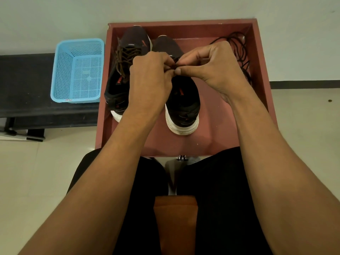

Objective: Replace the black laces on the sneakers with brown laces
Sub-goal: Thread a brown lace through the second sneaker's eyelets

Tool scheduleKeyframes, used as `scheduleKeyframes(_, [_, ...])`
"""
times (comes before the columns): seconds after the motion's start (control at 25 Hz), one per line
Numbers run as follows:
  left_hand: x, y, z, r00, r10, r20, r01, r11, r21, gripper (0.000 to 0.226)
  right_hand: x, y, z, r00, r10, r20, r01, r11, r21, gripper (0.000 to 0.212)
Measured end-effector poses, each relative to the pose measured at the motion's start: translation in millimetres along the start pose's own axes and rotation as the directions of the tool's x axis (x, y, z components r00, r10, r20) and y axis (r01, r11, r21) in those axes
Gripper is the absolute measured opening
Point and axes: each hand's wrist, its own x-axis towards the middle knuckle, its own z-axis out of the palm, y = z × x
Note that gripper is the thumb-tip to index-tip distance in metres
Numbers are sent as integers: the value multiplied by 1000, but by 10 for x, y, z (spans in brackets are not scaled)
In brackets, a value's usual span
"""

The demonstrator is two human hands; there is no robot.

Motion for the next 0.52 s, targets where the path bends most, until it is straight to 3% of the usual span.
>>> scheduleKeyframes(0.16, [2,-66,35,995,-72,68,73,997,-20,17,13,-7,0,1000,-6,0,6,1000,-27,26])
scheduleKeyframes(0.28, [13,-114,10,971,-158,182,191,964,-186,10,12,-6,-1,1000,17,17,-16,999,-37,27])
scheduleKeyframes(0.4, [23,-99,-33,900,-264,346,409,786,-464,7,0,-16,-1,999,11,46,-8,998,-67,26])
scheduleKeyframes(0.52, [39,-41,-62,811,-346,471,577,604,-550,16,-12,-27,-10,999,-11,40,14,997,-77,23])
